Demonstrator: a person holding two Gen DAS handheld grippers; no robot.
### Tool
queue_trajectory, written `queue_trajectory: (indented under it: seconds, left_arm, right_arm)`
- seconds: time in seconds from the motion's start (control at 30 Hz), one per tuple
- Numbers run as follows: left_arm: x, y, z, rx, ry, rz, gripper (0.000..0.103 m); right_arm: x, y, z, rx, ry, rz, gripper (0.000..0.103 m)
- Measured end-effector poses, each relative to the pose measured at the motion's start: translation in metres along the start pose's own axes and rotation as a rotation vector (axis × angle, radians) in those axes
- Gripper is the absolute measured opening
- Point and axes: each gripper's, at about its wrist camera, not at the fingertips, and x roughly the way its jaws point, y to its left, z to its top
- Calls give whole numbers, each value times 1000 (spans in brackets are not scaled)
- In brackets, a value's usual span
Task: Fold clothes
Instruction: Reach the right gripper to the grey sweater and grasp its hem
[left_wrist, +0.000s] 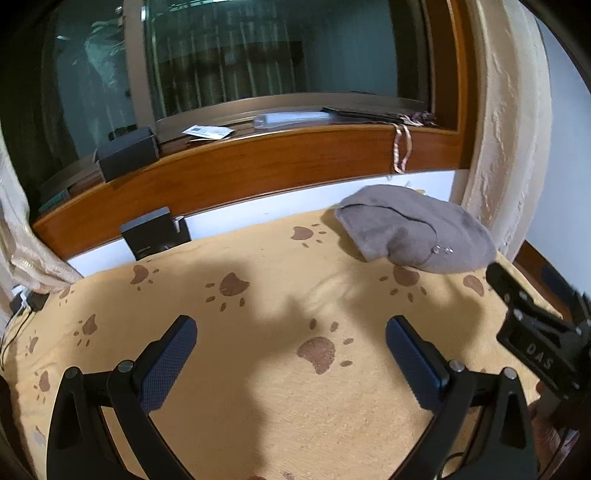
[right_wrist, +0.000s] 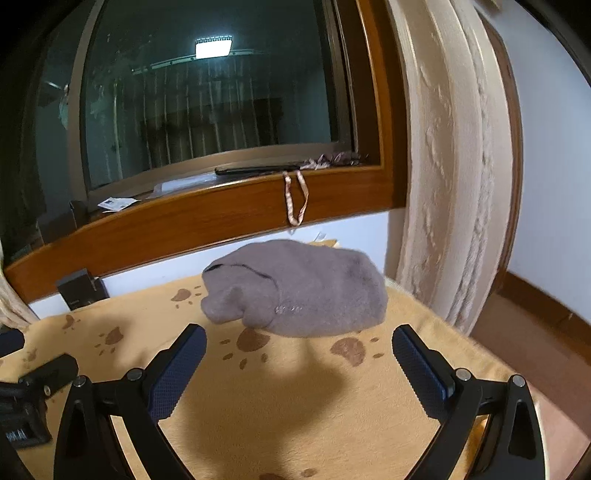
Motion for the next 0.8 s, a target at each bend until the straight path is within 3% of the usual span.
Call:
queue_trajectory:
  seconds: [0.27, 0.33, 0.5, 0.8]
  left_arm:
    - [17, 7, -9, -67, 59, 25, 103]
    - [31, 24, -4, -110, 96, 1, 103]
    - [38, 32, -2, -113, 97, 17, 103]
    - [58, 28, -11, -133, 145, 46, 103]
  right_arm:
    - [35, 4, 4, 10, 117, 117, 102]
    - [61, 3, 13, -41, 136, 98, 102]
    - [133, 6, 34, -89, 197, 72, 102]
    - [181, 13, 29, -86, 239, 33, 102]
